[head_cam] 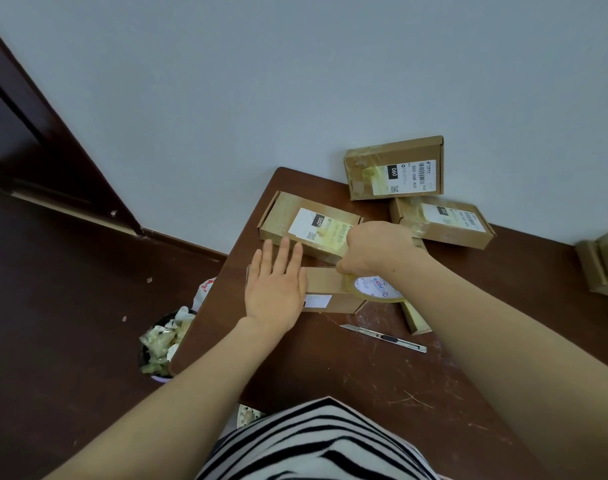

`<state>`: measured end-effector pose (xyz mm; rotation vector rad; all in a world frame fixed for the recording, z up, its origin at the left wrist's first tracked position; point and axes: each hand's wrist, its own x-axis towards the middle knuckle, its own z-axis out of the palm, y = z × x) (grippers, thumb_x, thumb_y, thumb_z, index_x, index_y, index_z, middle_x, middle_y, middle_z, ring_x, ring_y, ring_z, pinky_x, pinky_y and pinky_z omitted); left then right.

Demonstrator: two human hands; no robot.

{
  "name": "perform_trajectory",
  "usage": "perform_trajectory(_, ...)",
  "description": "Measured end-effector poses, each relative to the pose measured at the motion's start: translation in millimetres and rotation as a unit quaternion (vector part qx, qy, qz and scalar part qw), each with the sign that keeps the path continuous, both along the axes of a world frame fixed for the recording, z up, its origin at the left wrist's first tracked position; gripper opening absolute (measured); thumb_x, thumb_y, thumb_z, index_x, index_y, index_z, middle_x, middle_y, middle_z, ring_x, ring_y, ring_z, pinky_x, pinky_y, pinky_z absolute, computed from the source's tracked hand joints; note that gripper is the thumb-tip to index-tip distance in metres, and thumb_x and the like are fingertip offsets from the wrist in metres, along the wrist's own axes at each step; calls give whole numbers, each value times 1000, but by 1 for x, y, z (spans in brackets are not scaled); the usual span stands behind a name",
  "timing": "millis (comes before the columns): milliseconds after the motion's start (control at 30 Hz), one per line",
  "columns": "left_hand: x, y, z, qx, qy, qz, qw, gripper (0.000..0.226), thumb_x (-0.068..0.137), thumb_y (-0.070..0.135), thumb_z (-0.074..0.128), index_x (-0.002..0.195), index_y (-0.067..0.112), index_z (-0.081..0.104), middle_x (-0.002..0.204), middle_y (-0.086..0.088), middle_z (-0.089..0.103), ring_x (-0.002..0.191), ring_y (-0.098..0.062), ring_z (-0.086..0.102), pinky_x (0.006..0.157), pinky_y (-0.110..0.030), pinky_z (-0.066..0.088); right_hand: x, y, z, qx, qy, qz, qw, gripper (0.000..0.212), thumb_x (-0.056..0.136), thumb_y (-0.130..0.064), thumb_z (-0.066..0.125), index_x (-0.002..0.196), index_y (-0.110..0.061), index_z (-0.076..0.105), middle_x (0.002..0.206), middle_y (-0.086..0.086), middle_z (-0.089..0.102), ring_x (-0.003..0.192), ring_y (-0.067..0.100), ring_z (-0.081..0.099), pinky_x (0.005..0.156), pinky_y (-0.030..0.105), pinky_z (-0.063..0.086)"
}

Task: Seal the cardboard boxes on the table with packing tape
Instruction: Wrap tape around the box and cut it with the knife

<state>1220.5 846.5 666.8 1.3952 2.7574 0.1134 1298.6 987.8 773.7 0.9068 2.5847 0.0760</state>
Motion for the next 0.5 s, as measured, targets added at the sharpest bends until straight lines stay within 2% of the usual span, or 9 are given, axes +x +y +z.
perform_trajectory(67, 0, -1, 2, 4, -1, -8, 1000, 72, 90, 54, -10, 152, 21, 2, 161, -4, 2, 147, -25, -7, 114, -37, -13, 0, 0, -1, 1, -1, 3, 1000, 25, 83, -43, 55, 75, -21, 46, 73, -5, 49, 64, 15, 46, 47, 26, 29)
perform_trajectory(133, 2, 1, 5, -24, -13, 8, 1000, 80, 83, 64, -14, 152, 25, -1, 160, -11, 2, 147, -33, -6, 116, -44, -8, -1, 0, -2, 5, 3, 8, 1000, 29, 83, -42, 54, 68, -21, 42, 72, -4, 49, 62, 14, 45, 47, 26, 29)
perform_trajectory(233, 8, 9, 3, -50, -14, -6, 999, 60, 93, 59, -4, 148, 39, -11, 160, -7, -11, 143, -45, -10, 112, -59, -7, -1, 1, -4, 6, 19, 10, 1000, 28, 81, -41, 54, 66, -22, 41, 72, -4, 51, 60, 13, 45, 47, 25, 31)
perform_trajectory(300, 12, 11, 4, -48, -8, -18, 999, 56, 96, 51, -2, 148, 36, -13, 159, 1, -17, 143, -41, -16, 108, -61, -16, 0, 0, -4, 6, 21, 8, 1000, 27, 81, -41, 54, 65, -22, 42, 71, -4, 51, 60, 13, 46, 47, 25, 31)
perform_trajectory(400, 17, 13, 2, -16, 34, -63, 997, 55, 101, 40, 2, 151, 17, -4, 160, -3, -5, 146, -22, -14, 111, -45, -22, 0, -1, -4, 9, 20, 11, 1000, 25, 81, -38, 54, 65, -21, 45, 70, -4, 51, 59, 13, 46, 47, 24, 31)
perform_trajectory(500, 16, 15, 0, 23, -2, -88, 996, 53, 103, 36, 9, 152, 17, 7, 161, 1, 7, 148, -16, 1, 117, -33, -8, 0, -1, -4, 2, 24, 17, 1000, 33, 85, -45, 50, 64, -19, 47, 68, -4, 51, 58, 12, 47, 48, 24, 31)
